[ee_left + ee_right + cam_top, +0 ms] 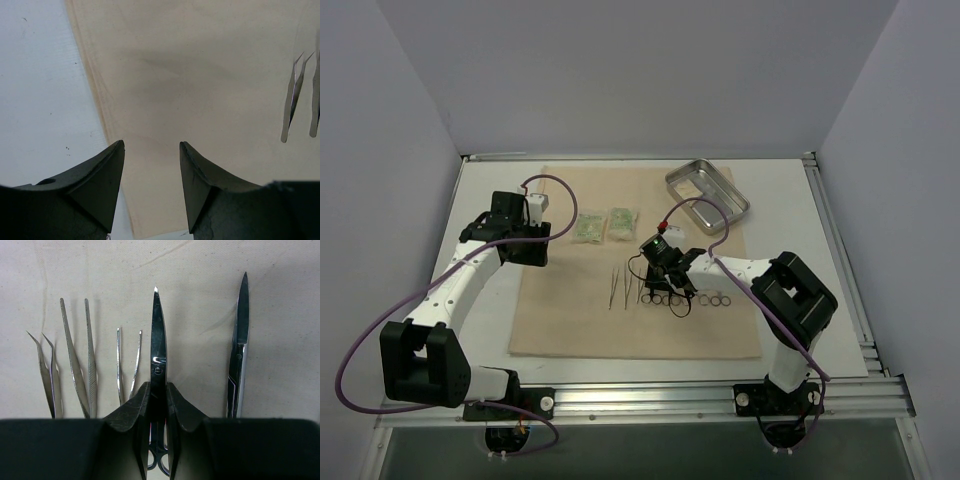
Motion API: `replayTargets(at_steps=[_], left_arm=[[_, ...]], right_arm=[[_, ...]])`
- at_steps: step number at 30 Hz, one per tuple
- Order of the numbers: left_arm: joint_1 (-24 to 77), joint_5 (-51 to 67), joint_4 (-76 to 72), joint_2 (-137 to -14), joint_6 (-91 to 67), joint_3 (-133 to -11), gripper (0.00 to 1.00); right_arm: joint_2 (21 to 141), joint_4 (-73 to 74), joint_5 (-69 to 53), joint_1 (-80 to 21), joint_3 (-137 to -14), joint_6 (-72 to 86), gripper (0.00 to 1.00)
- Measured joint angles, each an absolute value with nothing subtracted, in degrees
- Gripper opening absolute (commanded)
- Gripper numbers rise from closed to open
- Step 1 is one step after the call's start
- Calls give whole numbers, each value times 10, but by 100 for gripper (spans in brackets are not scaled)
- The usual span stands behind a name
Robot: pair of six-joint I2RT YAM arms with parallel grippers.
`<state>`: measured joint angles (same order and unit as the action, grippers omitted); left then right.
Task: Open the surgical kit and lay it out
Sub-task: Place the medical item in the surgical kit.
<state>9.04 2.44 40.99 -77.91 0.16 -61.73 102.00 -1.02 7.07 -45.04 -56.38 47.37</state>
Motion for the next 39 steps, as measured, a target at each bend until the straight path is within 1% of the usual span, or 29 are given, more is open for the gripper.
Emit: replayTargets(at_steps=[2, 3, 9, 14, 15, 18, 31, 34, 39], left_arm=[[90, 24, 410, -779, 2, -617, 57], [90, 24, 410, -779, 2, -617, 57], [90, 24, 409, -779, 2, -617, 57], [90, 24, 409, -781, 2, -617, 57], [90, 24, 409, -781, 2, -617, 57], [90, 24, 409, -784, 2, -617, 57], [90, 24, 409, -786, 2, -618, 57], [90, 24, 409, -786, 2, -618, 57], [90, 25, 409, -786, 2, -618, 57]], right_arm=[[1020, -11, 71, -450, -563, 475, 12], [1020, -11, 71, -450, -563, 476, 15], [1020, -13, 70, -450, -563, 478, 18], [1019, -13, 70, -450, -562, 478, 17], [1019, -13, 70, -450, -562, 478, 14], [1018, -11, 72, -449, -562, 477, 9], [1017, -7, 77, -447, -561, 477, 9], [1015, 0, 80, -447, -561, 472, 11], [1014, 4, 79, -446, -563, 460, 19]])
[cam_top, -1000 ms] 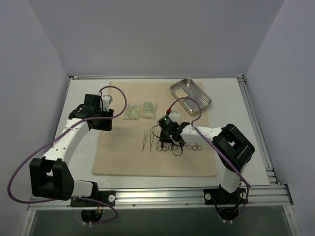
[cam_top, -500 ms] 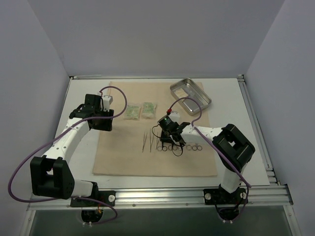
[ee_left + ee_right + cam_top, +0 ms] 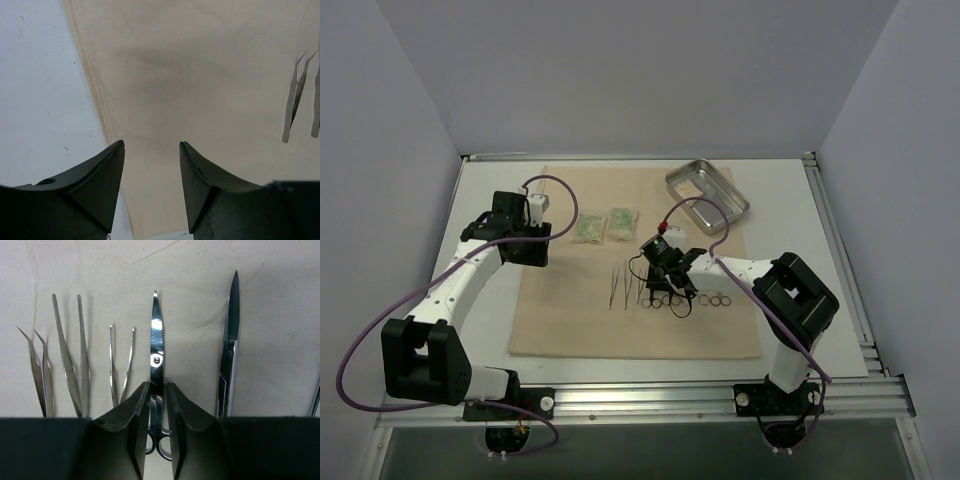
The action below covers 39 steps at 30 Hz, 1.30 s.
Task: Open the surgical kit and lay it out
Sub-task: Place the medical item in the surgical kit, then pick up the medical item from the container.
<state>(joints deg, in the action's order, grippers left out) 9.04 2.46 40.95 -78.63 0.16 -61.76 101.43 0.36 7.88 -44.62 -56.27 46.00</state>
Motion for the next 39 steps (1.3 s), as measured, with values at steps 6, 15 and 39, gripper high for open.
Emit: replayTargets(at_steps=[6, 15, 39], left_arm=[[90, 24, 409, -786, 2, -618, 57], [88, 27, 410, -787, 2, -619, 57], [69, 13, 519, -934, 9, -849, 53]], right_arm=[[1014, 25, 79, -441, -576, 444, 27], [973, 98, 75, -390, -668, 402, 44], [1382, 136, -125, -82, -1154, 209, 58]])
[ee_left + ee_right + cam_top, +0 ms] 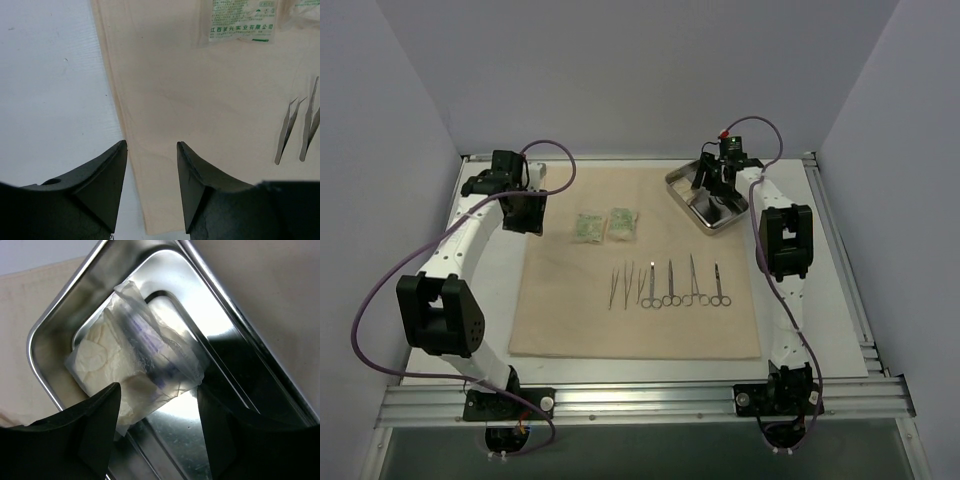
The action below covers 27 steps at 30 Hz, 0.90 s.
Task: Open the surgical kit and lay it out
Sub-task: Pick up the medical item from the container.
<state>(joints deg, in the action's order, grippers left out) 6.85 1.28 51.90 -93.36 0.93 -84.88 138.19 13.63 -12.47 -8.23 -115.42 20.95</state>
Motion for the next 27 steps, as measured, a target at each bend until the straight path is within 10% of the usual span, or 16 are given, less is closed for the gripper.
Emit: replayTargets(at_steps=[17, 23, 27], left_arm=[[68, -6, 542, -1001, 22, -931, 52], [68, -6, 542, -1001, 24, -931, 52], [68, -7, 542, -1001, 25, -931, 52]], right_arm=[[1398, -79, -232, -56, -1072, 367, 49], [1398, -125, -245, -47, -1038, 430, 7], [1395, -163, -250, -45, -1005, 458, 0]])
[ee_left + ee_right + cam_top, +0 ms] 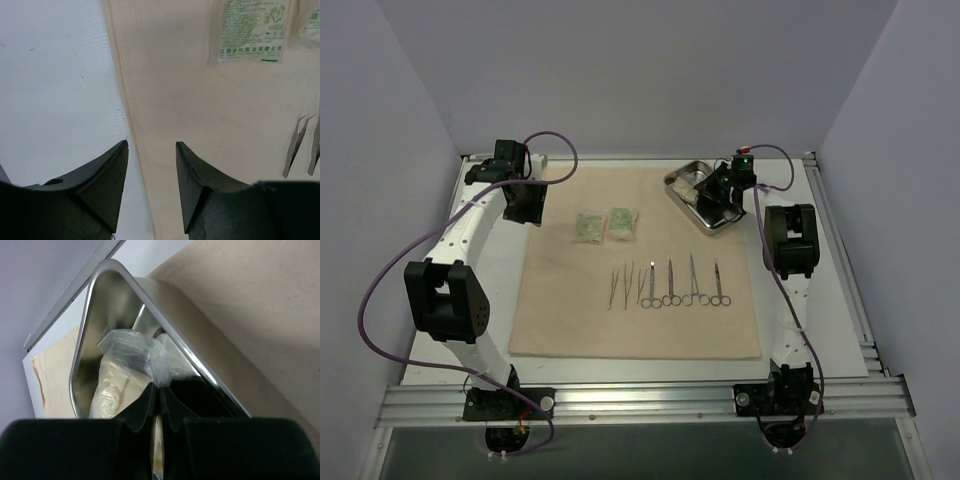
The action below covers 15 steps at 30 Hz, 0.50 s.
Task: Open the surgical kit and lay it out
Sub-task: Pick up the medical item from the container.
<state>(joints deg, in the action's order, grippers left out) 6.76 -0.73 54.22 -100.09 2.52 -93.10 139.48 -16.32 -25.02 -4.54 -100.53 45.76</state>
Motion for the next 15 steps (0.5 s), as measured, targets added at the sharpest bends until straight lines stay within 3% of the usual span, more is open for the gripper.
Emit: replayTargets(at_steps=[15], left_arm=[[68, -12, 541, -995, 27, -931, 52]], right_arm=[[1285, -141, -230, -45, -985, 428, 0]])
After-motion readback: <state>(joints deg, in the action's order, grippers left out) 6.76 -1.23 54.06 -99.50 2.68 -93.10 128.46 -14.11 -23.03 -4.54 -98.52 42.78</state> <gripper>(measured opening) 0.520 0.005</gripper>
